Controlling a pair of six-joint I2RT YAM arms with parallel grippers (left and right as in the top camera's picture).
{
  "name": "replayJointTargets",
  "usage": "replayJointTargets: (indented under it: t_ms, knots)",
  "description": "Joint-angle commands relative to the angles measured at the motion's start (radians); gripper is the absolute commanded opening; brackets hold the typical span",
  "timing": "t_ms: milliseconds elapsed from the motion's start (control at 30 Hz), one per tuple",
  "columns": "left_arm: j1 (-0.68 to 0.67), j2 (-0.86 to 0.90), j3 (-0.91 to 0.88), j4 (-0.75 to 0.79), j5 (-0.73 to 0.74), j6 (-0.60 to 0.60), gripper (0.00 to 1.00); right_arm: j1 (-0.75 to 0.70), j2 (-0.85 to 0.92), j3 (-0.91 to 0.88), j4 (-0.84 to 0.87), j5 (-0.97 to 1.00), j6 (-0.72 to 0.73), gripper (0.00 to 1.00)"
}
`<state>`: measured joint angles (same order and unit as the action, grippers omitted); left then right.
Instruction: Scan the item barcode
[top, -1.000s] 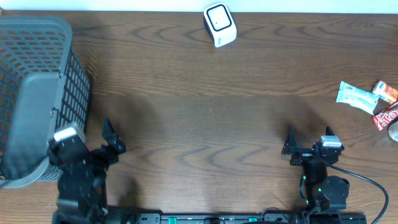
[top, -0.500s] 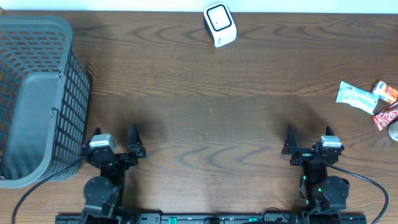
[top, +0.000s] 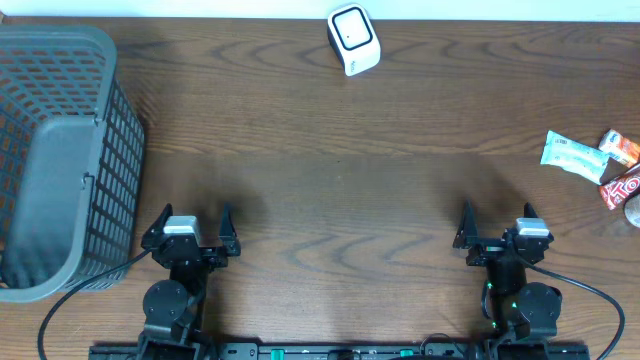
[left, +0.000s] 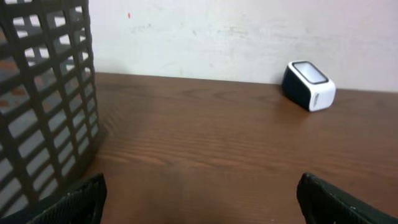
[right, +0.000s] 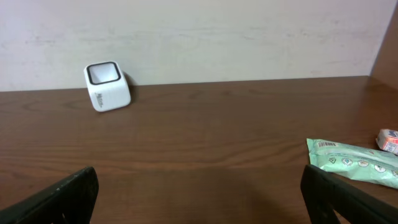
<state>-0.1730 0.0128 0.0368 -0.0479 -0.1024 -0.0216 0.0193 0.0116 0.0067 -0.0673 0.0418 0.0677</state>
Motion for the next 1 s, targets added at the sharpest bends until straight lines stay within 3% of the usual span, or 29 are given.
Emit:
replayJointTargets:
  t_ms: [0,433,767,967]
  knots:
    - [-0.003,-0.011,-0.033,-0.018,0.001,0.093,0.98,0.008,-0.006,-0.001,-0.004,0.009,-0.005,0.99]
    - [-0.003,-0.011,-0.033,0.042,-0.063,0.092,0.98,0.008,-0.006,-0.001,-0.004,0.009,-0.005,0.99]
    - [-0.003,-0.011,-0.033,-0.018,-0.039,-0.007,0.98,0.008,-0.006,-0.001,-0.004,0.009,-0.005,0.99]
    - [-0.003,-0.011,-0.033,-0.015,-0.04,-0.001,0.98,0.008,-0.006,-0.001,-0.004,0.009,-0.005,0.99]
